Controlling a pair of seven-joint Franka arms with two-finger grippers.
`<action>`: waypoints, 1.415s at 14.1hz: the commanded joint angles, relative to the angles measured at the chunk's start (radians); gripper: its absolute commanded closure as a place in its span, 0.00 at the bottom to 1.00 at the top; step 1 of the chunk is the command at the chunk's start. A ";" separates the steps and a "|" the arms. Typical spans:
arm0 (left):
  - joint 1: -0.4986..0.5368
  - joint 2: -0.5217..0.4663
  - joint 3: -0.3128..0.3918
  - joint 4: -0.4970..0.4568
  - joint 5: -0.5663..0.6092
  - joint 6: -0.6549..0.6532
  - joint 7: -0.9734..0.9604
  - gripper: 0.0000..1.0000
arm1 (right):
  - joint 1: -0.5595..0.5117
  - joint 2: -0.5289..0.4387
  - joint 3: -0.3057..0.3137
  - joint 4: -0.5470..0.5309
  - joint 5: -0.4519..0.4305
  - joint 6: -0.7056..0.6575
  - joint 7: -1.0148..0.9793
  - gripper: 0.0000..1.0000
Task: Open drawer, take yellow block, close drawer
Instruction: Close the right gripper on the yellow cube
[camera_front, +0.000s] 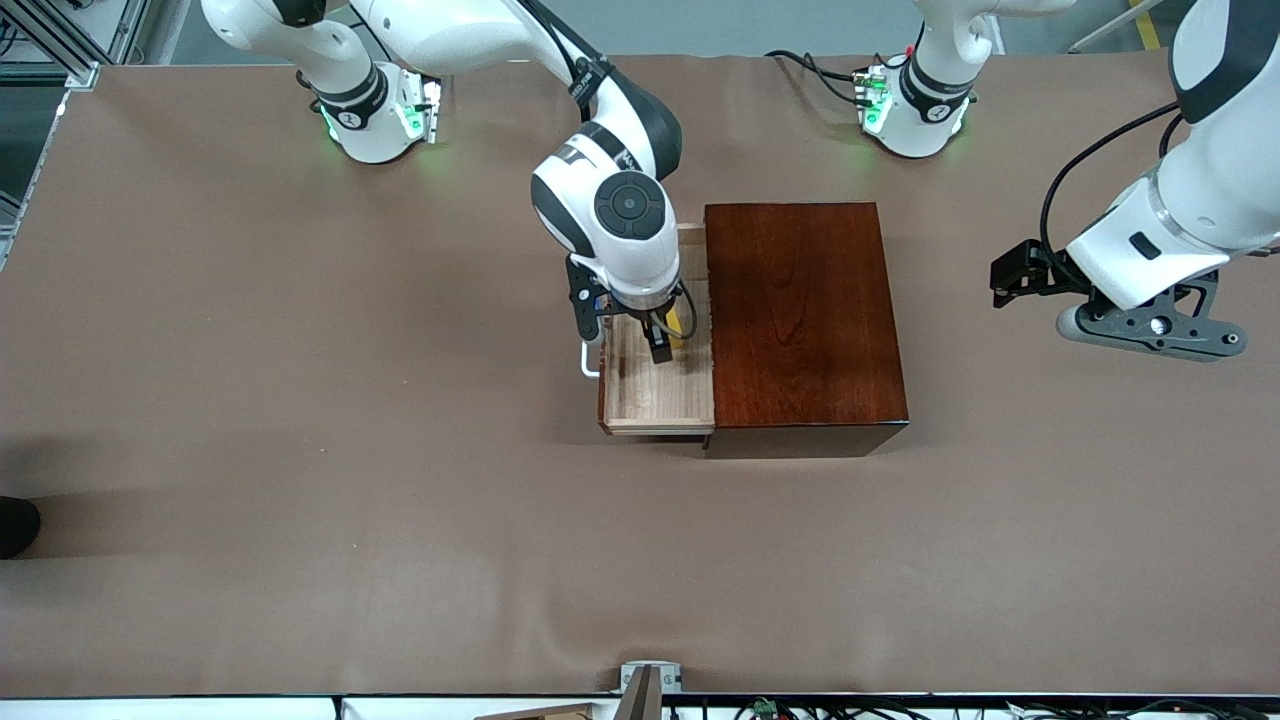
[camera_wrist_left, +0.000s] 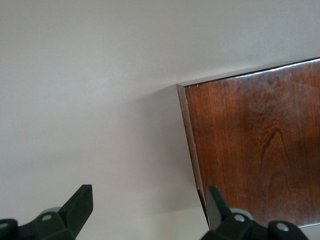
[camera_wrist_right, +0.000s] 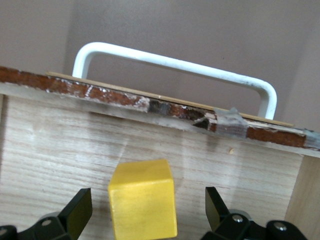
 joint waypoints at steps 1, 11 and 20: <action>-0.005 -0.028 0.000 -0.014 -0.015 -0.008 0.008 0.00 | 0.023 0.025 -0.011 0.020 -0.014 -0.004 0.025 0.00; -0.006 -0.025 -0.013 -0.014 -0.015 -0.008 0.008 0.00 | 0.029 0.022 -0.019 0.019 -0.037 0.054 0.027 1.00; -0.006 -0.025 -0.015 -0.013 -0.016 -0.008 0.008 0.00 | -0.060 -0.133 -0.019 0.025 -0.055 -0.065 -0.099 1.00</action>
